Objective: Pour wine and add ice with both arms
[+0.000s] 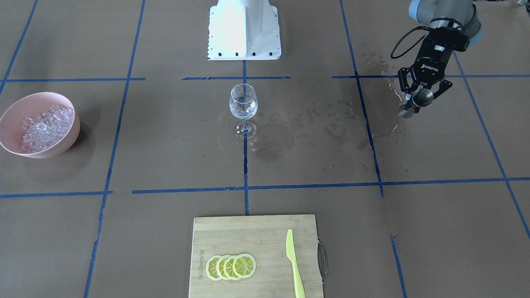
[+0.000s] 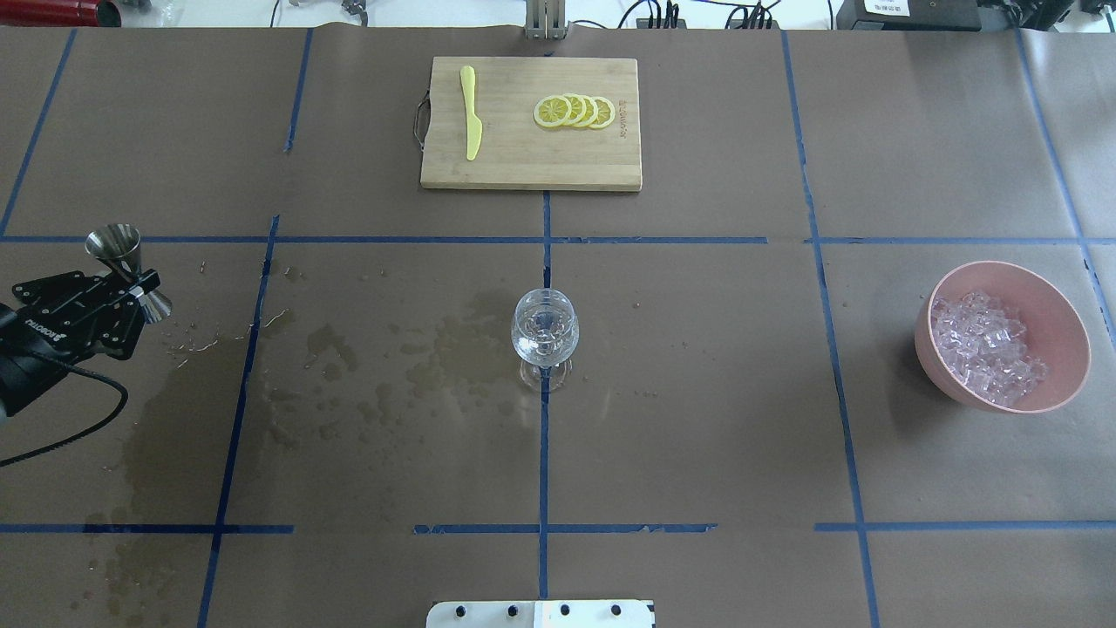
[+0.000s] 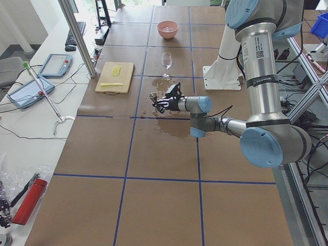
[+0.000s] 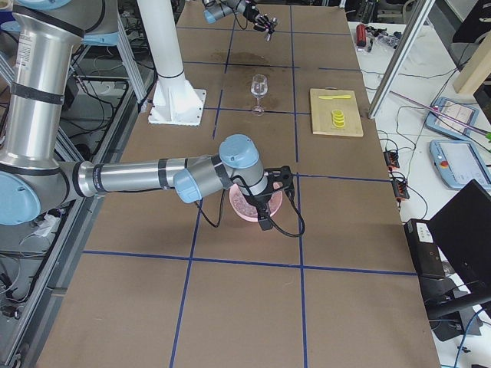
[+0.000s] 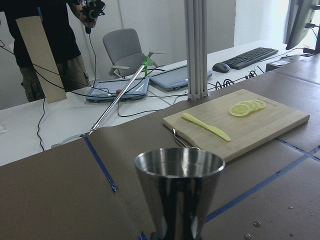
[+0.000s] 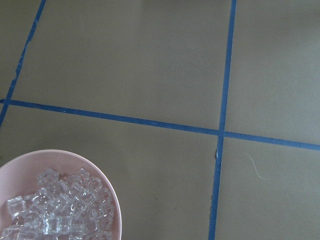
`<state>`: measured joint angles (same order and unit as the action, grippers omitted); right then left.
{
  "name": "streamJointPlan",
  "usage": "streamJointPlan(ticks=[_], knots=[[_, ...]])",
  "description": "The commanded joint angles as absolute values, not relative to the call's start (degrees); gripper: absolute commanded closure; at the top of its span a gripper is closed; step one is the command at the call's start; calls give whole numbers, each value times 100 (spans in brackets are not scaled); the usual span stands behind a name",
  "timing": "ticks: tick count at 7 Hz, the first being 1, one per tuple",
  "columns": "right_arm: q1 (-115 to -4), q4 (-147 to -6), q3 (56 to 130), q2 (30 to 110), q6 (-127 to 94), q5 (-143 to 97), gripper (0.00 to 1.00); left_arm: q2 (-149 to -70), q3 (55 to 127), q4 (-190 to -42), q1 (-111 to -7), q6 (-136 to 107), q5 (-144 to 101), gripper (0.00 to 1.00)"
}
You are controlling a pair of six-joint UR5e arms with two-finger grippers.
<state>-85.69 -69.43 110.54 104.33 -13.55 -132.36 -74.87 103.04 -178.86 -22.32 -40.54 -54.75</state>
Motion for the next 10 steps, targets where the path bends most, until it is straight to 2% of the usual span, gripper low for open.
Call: streamJointPlan(ticks=[1, 3, 6, 10], knots=[[-8569, -6943, 11074, 10433, -1354, -13236, 0, -7505, 9855, -18079, -1278, -4674, -4039, 100], [-8569, -6943, 11083, 10424, -1354, -13236, 0, -7855, 9380, -18088, -819, -5106, -3229, 100], [-8569, -6943, 11083, 10424, -1354, -13236, 0, -8277, 8870, -18140, -729, -5124, -3024, 100], [-8569, -6943, 11083, 10415, -1354, -13236, 0, -8367, 8798, -18141, -651, -5124, -2585, 99]])
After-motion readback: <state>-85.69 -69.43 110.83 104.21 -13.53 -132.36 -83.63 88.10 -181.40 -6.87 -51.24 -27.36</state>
